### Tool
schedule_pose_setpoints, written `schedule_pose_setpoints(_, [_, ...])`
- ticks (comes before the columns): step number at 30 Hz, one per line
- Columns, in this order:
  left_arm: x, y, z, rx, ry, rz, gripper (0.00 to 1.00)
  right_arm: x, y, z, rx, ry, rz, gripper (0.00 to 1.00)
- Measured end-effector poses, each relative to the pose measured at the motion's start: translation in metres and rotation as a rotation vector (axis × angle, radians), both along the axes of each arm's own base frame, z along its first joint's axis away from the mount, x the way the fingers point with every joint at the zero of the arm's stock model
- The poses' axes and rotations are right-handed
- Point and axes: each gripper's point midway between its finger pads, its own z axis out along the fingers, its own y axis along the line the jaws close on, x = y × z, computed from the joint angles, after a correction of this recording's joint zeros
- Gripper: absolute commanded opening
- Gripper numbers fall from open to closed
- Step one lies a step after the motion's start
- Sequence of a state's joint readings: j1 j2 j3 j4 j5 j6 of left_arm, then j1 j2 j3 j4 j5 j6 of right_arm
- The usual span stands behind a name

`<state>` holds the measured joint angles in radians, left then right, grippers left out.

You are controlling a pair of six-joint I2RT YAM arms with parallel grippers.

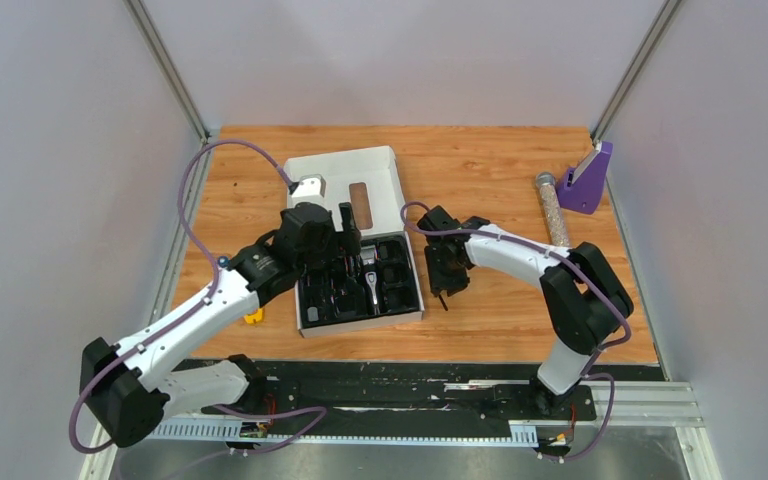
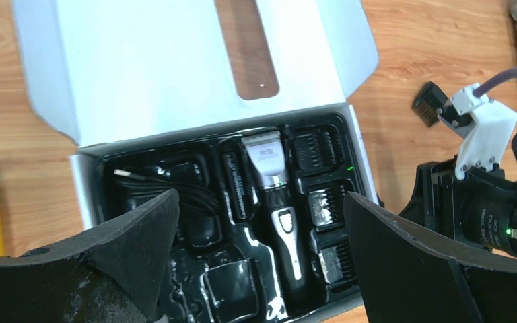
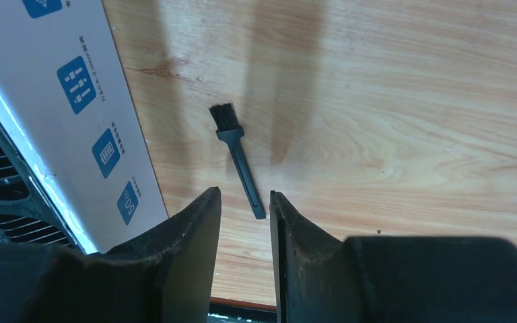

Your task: Sort the hair-cutting tools

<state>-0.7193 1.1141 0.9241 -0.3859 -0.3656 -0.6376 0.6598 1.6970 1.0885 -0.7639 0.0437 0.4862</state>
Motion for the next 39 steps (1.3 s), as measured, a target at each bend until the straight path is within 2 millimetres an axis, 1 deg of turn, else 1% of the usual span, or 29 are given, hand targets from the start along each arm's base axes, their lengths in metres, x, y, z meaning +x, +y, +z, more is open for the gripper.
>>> schedule_pose_setpoints(5, [-0.001,0.025,0.011,0.010,-0.024,0.066,0.99,-0.003,0.003,-0.011,-0.034,0.028,0.029,0.31])
schedule_pose_setpoints(7, [-0.003,0.035,0.012,0.013,-0.032,0.087,0.99,-0.006,0.002,-0.019,-0.054,0.048,0.036,0.29])
schedule_pose_setpoints(8, [-0.004,0.038,0.012,0.017,-0.033,0.095,0.99,-0.005,0.003,-0.018,-0.057,0.049,0.040,0.28])
schedule_pose_setpoints(11, [-0.006,0.045,0.010,0.029,-0.029,0.107,0.99,-0.004,0.004,-0.019,-0.067,0.059,0.042,0.23])
schedule_pose_setpoints(14, [-0.007,0.047,0.007,0.041,-0.020,0.109,0.98,-0.004,0.006,-0.020,-0.070,0.065,0.045,0.14])
schedule_pose_setpoints(16, [-0.007,0.047,0.007,0.042,-0.018,0.105,0.98,-0.004,0.008,-0.020,-0.069,0.062,0.047,0.11])
schedule_pose_setpoints(17, [-0.008,0.046,0.006,0.041,-0.016,0.100,0.98,-0.004,0.008,-0.020,-0.071,0.060,0.048,0.10])
schedule_pose_setpoints(20, [-0.009,0.041,0.003,0.039,-0.001,0.073,0.98,-0.004,0.008,-0.019,-0.071,0.056,0.047,0.01])
schedule_pose_setpoints(21, [-0.009,0.039,0.000,0.040,0.008,0.060,0.99,-0.004,0.008,-0.019,-0.071,0.055,0.044,0.00])
schedule_pose_setpoints(26, [-0.010,0.022,-0.017,0.042,0.072,-0.014,0.99,-0.004,0.003,-0.018,-0.063,0.034,0.034,0.00])
schedule_pose_setpoints(28, [-0.010,0.015,-0.021,0.031,0.088,-0.039,0.99,-0.004,-0.001,-0.017,-0.061,0.027,0.025,0.00])
schedule_pose_setpoints(32, [-0.010,0.004,-0.020,-0.005,0.092,-0.078,0.99,-0.007,-0.012,-0.015,-0.069,0.011,0.010,0.00])
schedule_pose_setpoints(34, [-0.009,-0.001,-0.018,-0.026,0.090,-0.093,0.99,-0.007,-0.014,-0.009,-0.062,-0.006,0.005,0.00])
schedule_pose_setpoints(39, [-0.006,-0.020,-0.013,-0.091,0.091,-0.131,0.98,0.001,-0.009,0.008,-0.013,-0.070,0.000,0.00])
